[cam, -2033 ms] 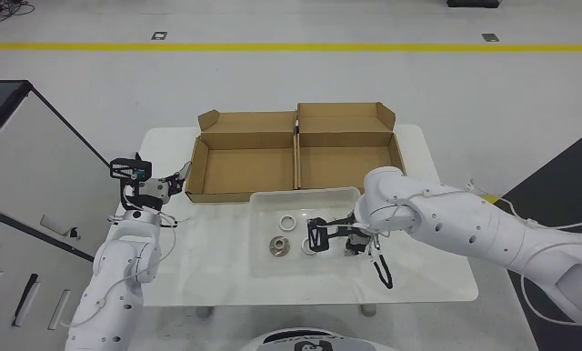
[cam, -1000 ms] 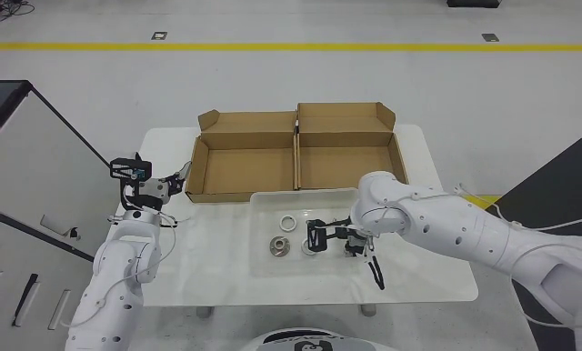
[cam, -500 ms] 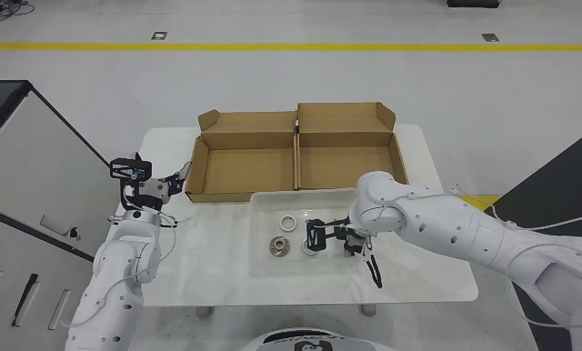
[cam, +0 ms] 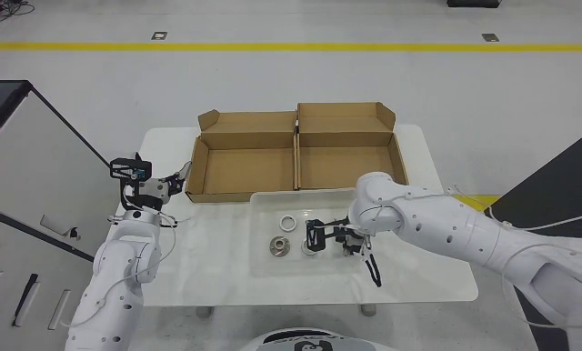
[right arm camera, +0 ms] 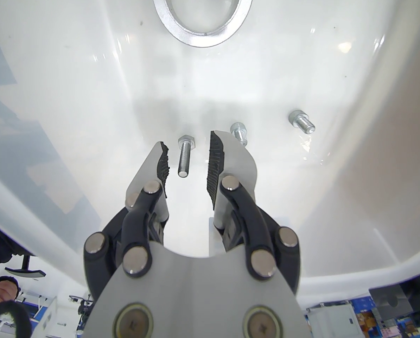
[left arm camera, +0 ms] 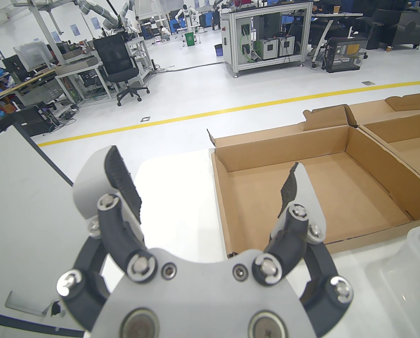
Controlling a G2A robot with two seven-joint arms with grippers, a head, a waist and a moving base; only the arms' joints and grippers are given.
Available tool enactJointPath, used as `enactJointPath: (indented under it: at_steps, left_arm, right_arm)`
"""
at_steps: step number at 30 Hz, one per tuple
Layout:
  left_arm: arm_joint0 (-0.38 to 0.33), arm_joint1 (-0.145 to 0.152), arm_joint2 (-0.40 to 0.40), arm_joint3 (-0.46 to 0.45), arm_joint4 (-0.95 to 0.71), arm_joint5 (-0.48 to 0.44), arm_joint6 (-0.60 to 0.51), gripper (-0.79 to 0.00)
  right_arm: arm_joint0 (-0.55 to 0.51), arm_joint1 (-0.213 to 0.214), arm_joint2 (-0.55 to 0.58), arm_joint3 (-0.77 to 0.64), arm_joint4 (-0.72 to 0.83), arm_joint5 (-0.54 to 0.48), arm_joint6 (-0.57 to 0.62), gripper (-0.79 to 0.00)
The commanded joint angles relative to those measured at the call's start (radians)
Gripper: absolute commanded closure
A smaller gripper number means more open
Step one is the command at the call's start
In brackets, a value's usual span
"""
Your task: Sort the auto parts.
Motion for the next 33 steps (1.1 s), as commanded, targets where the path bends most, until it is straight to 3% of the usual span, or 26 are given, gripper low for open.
enactJointPath:
  at_steps: [1, 13, 23, 27, 33]
  left_arm:
    - [0.000, 0.000, 0.000, 0.000, 0.000, 0.000, 0.000, -0.785]
    - [0.000, 0.000, 0.000, 0.000, 0.000, 0.000, 0.000, -0.785]
    - [0.000, 0.000, 0.000, 0.000, 0.000, 0.000, 0.000, -0.785]
    - [0.000, 0.000, 0.000, 0.000, 0.000, 0.000, 0.000, -0.785]
    - [0.000, 0.000, 0.000, 0.000, 0.000, 0.000, 0.000, -0.785]
  right_arm:
    - [0.004, -0.002, 0.000, 0.003, 0.003, 0.002, 0.002, 0.000]
    - [0.097, 0.017, 0.000, -0.093, 0.147, 0.054, 0.054, 0.000]
    - [0.256, 0.096, 0.000, -0.124, 0.339, 0.024, 0.024, 0.000]
    - [0.292, 0.150, 0.001, -0.067, 0.408, -0.073, -0.074, 0.000]
    - [0.271, 0.223, 0.023, 0.046, 0.454, -0.404, -0.404, 0.000]
